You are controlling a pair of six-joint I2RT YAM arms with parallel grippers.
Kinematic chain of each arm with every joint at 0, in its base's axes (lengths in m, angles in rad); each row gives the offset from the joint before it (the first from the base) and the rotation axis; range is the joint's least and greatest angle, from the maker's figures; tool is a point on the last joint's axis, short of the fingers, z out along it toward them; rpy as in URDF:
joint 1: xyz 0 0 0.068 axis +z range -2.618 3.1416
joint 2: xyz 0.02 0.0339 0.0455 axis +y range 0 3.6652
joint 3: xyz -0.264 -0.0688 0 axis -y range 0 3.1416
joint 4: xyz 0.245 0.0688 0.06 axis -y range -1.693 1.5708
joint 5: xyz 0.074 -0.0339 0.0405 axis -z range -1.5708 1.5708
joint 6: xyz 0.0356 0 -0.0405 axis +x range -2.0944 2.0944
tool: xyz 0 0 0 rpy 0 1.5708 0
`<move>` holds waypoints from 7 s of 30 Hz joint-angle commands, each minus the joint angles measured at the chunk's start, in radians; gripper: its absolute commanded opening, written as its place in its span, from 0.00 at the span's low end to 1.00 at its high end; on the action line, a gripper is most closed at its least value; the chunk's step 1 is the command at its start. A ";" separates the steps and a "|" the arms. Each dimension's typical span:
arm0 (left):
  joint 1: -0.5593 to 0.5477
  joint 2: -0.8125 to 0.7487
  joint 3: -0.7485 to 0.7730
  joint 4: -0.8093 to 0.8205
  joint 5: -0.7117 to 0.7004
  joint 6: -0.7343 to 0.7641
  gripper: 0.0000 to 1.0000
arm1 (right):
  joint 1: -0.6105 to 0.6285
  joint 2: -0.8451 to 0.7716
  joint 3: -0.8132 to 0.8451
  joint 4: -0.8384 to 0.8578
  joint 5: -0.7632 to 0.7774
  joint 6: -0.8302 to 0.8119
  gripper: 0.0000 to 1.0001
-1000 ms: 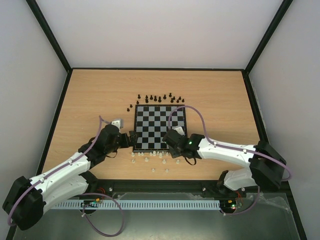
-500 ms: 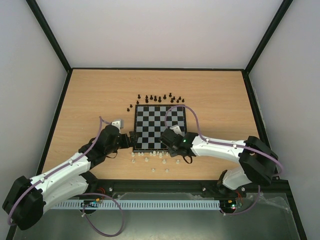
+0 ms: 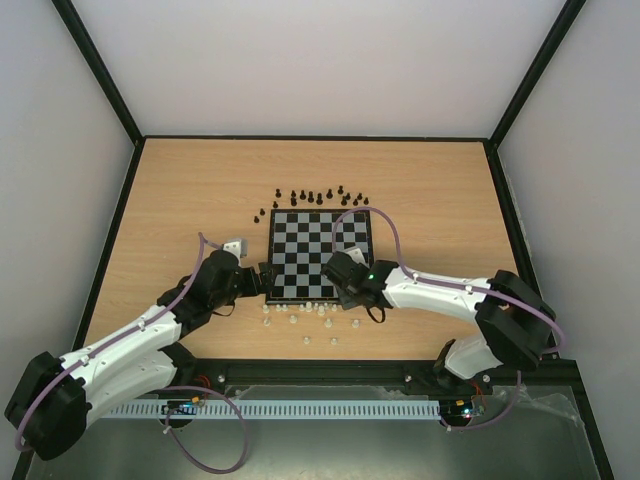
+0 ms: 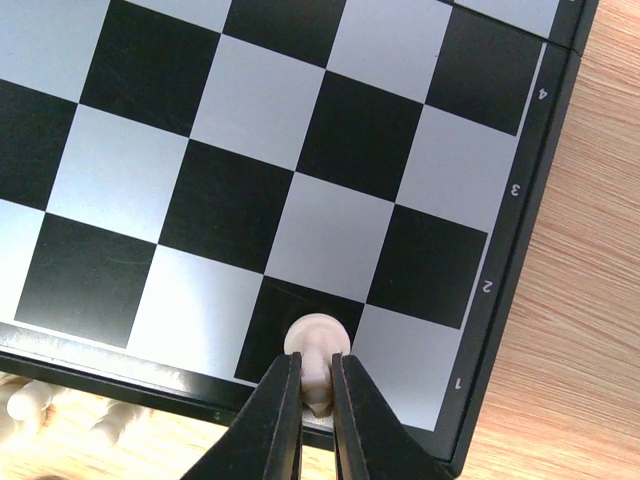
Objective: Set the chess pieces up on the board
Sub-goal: Place the chess piece on the chessboard, then pick up the chess piece at the center of the board, then place the chess piece on the chessboard, then pick up the chess piece at the center of the board.
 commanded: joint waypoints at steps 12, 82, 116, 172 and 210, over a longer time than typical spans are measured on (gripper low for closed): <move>-0.006 0.008 -0.015 0.016 -0.013 -0.008 1.00 | -0.015 0.038 -0.002 0.004 -0.042 -0.024 0.16; -0.006 0.001 0.001 0.000 -0.050 -0.008 0.99 | 0.144 -0.150 -0.201 0.019 -0.123 0.255 0.23; -0.006 0.017 0.000 0.016 -0.033 0.008 1.00 | -0.065 -0.152 -0.044 -0.113 -0.026 0.128 0.11; -0.003 0.003 0.021 -0.031 -0.075 0.004 0.99 | 0.023 -0.251 0.028 -0.137 -0.190 0.071 0.36; -0.001 -0.015 0.001 -0.029 -0.088 0.007 0.99 | 0.071 0.123 0.063 0.040 -0.189 0.054 0.23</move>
